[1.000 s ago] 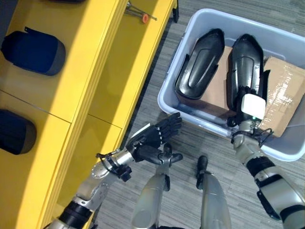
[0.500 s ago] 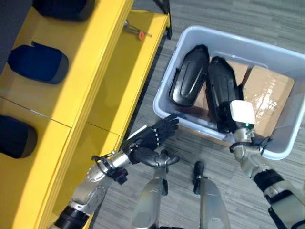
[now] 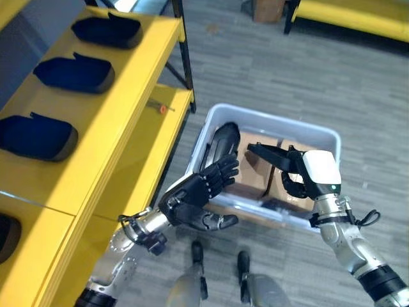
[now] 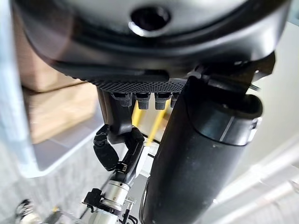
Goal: Move parts from the plastic box to the shelf.
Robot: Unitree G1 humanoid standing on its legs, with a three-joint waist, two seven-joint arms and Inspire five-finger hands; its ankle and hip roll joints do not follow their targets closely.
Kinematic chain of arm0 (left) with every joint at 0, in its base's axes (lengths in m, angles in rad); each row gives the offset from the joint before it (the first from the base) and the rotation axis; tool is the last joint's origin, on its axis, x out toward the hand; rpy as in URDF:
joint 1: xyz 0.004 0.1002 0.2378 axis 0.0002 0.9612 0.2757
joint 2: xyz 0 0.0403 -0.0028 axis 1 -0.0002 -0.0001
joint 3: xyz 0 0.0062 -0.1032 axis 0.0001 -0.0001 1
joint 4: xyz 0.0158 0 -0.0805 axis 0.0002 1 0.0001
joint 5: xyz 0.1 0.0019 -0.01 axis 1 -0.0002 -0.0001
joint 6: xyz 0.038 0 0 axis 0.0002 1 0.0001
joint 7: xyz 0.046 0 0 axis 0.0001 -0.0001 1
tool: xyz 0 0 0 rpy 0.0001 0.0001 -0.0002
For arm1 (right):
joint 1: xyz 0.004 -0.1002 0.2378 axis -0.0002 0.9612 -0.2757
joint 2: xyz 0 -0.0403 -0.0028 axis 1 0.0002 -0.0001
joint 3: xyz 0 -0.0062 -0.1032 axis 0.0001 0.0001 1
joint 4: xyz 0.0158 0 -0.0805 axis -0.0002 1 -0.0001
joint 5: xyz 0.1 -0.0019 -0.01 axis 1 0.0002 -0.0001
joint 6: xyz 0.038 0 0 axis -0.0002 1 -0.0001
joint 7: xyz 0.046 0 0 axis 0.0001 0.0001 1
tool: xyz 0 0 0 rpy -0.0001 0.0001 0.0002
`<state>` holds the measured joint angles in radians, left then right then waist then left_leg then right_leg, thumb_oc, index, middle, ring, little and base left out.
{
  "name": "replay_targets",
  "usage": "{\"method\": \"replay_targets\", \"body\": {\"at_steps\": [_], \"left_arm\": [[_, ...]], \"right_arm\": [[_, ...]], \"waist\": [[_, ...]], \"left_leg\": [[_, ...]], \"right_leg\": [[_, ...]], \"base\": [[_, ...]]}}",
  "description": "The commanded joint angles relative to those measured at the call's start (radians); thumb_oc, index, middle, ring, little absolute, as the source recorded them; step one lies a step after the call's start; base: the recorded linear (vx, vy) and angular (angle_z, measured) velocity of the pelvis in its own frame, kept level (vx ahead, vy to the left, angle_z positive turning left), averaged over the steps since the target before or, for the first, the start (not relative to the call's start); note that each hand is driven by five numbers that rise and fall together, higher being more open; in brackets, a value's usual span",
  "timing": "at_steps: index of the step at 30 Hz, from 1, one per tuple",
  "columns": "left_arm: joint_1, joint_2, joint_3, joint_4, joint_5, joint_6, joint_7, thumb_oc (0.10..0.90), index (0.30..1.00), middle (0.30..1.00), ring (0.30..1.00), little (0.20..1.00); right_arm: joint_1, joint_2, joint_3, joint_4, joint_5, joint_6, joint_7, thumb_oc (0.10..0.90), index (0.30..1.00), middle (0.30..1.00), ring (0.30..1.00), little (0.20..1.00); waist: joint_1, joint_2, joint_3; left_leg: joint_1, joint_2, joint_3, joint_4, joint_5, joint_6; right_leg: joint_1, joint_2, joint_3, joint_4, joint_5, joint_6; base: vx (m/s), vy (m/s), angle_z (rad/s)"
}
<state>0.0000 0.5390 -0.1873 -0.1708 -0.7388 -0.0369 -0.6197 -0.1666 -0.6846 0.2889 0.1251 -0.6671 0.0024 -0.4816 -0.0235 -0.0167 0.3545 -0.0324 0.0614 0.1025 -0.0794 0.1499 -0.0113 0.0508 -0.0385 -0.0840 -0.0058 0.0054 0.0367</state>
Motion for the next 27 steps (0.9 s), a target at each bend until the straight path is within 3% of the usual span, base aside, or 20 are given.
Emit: {"method": "replay_targets", "body": {"at_steps": [1, 8, 11, 14, 17, 18, 20, 22, 23, 27], "left_arm": [[0.018, -0.006, 0.014, -0.072, -0.027, -0.049, -0.061, 0.9, 1.0, 1.0, 1.0, 1.0], [0.018, -0.014, 0.022, -0.065, -0.013, -0.03, -0.067, 0.9, 1.0, 1.0, 1.0, 1.0], [0.046, -0.01, 0.031, -0.062, -0.034, -0.024, 0.013, 0.9, 1.0, 1.0, 1.0, 1.0], [0.097, -0.016, 0.061, -0.054, -0.043, -0.055, 0.049, 0.9, 1.0, 1.0, 1.0, 1.0], [0.136, -0.017, 0.083, -0.053, -0.03, -0.13, 0.087, 0.9, 1.0, 1.0, 1.0, 1.0], [0.143, -0.02, 0.086, -0.056, -0.031, -0.142, 0.079, 0.9, 1.0, 1.0, 1.0, 1.0], [0.144, -0.025, 0.091, -0.061, -0.037, -0.141, 0.047, 0.9, 1.0, 1.0, 1.0, 1.0], [0.15, -0.016, 0.096, -0.061, -0.04, -0.141, 0.054, 0.9, 1.0, 1.0, 1.0, 1.0], [0.163, -0.009, 0.093, -0.063, -0.023, -0.158, 0.102, 0.9, 1.0, 1.0, 1.0, 1.0], [0.158, -0.014, 0.099, -0.053, 0.027, -0.171, 0.124, 0.9, 1.0, 1.0, 1.0, 1.0]], "right_arm": [[-0.05, -0.051, -0.081, -0.102, -0.019, -0.061, -0.054, 0.4, 0.3, 0.3, 0.3, 0.3], [-0.002, 0.001, -0.141, -0.119, 0.161, -0.061, -0.041, 0.4, 0.3, 0.3, 0.3, 0.3], [0.012, 0.025, -0.134, -0.112, 0.179, -0.098, -0.031, 0.4, 0.3, 0.3, 0.3, 0.3], [0.018, 0.027, -0.127, -0.145, 0.204, -0.126, 0.0, 0.4, 0.3, 0.3, 0.3, 0.3], [0.016, 0.008, -0.126, -0.215, 0.25, -0.145, 0.006, 0.4, 0.3, 0.3, 0.3, 0.3], [0.023, 0.008, -0.13, -0.235, 0.26, -0.146, -0.001, 0.4, 0.3, 0.3, 0.3, 0.3], [0.079, 0.017, -0.169, -0.294, 0.277, -0.161, -0.011, 0.4, 0.3, 0.3, 0.3, 0.3], [0.105, 0.014, -0.184, -0.296, 0.28, -0.187, -0.011, 0.4, 0.3, 0.3, 0.3, 0.3], [0.104, 0.004, -0.184, -0.281, 0.299, -0.215, 0.038, 0.4, 0.3, 0.3, 0.3, 0.3], [0.1, 0.001, -0.156, -0.223, 0.431, -0.211, 0.051, 0.4, 0.3, 0.3, 0.3, 0.3]], "waist": [[0.003, -0.002, -0.148], [-0.016, 0.001, -0.192], [-0.011, 0.014, -0.192], [0.005, 0.021, -0.178], [0.024, 0.036, -0.135], [0.023, 0.043, -0.125], [-0.012, 0.055, -0.113], [-0.022, 0.05, -0.111], [-0.022, 0.032, -0.123], [-0.021, 0.016, -0.136]], "left_leg": [[0.07, 0.006, 0.01, -0.008, -0.148, -0.004], [0.105, 0.018, 0.018, -0.008, -0.164, -0.015], [0.106, 0.028, 0.004, -0.008, -0.155, -0.024], [0.068, 0.048, -0.013, -0.008, -0.119, -0.046], [-0.007, 0.069, -0.016, -0.008, -0.063, -0.069], [-0.025, 0.077, 0.004, -0.008, -0.049, -0.074], [-0.041, 0.097, 0.168, 0.006, -0.028, -0.082], [-0.026, 0.098, 0.19, 0.039, -0.061, -0.074], [-0.008, 0.096, 0.168, 0.123, -0.113, -0.053], [0.025, 0.111, 0.145, 0.23, -0.099, -0.053]], "right_leg": [[0.001, -0.028, 0.012, -0.007, -0.017, 0.056], [0.042, -0.022, 0.004, -0.034, -0.024, 0.048], [0.055, -0.012, -0.015, -0.032, -0.042, 0.029], [0.063, 0.004, -0.034, -0.035, -0.057, 0.008], [0.041, 0.022, -0.063, -0.007, -0.081, -0.016], [0.034, 0.024, -0.078, -0.001, -0.084, -0.02], [0.023, 0.01, -0.158, -0.001, -0.076, -0.013], [0.019, -0.003, -0.17, 0.013, -0.079, -0.01], [-0.004, -0.03, -0.16, 0.03, -0.07, -0.012], [-0.01, -0.047, -0.168, 0.021, -0.042, -0.017]], "base": [[0.0, 0.0, 0.0], [-0.04, -0.044, -0.02], [-0.08, -0.106, -0.14], [-0.1, -0.136, -0.03], [-0.2, -0.108, 0.14], [-0.27, -0.014, 0.15], [-0.25, 0.058, 0.43], [-0.16, 0.143, 1.24], [-0.2, 0.282, 0.88], [-0.1, 0.191, 0.19]]}}
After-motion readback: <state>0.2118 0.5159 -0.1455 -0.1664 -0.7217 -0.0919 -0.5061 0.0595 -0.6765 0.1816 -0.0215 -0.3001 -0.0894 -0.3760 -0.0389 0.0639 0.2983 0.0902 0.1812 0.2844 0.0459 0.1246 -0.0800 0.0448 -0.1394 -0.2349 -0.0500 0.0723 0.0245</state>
